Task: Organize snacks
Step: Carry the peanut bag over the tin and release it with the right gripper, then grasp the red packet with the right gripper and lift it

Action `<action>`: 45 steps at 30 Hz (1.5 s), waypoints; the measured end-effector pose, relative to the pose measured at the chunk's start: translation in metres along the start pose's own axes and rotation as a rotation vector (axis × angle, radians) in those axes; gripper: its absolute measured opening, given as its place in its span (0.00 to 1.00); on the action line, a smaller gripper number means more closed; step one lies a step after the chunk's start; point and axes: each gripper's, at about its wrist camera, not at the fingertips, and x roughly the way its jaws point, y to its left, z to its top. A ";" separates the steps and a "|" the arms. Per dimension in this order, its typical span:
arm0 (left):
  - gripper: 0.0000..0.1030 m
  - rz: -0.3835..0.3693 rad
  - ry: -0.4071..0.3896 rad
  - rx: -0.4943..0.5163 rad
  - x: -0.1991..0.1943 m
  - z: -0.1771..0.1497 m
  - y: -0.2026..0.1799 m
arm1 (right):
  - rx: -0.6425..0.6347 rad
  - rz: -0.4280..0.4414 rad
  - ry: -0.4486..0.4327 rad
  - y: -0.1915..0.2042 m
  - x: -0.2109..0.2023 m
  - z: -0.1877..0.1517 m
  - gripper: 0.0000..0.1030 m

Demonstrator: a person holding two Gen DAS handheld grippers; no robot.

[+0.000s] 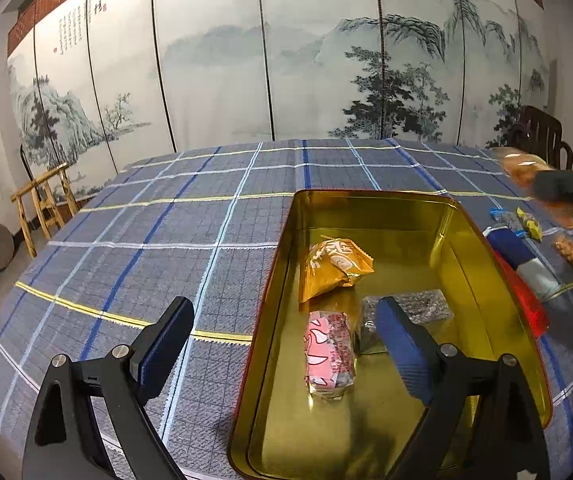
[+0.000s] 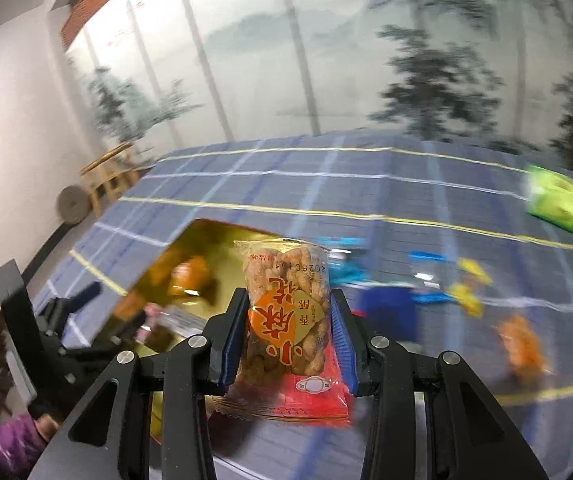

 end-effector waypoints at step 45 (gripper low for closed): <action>0.89 0.023 0.017 -0.063 0.003 -0.002 0.011 | 0.128 0.087 0.003 0.035 0.077 0.023 0.41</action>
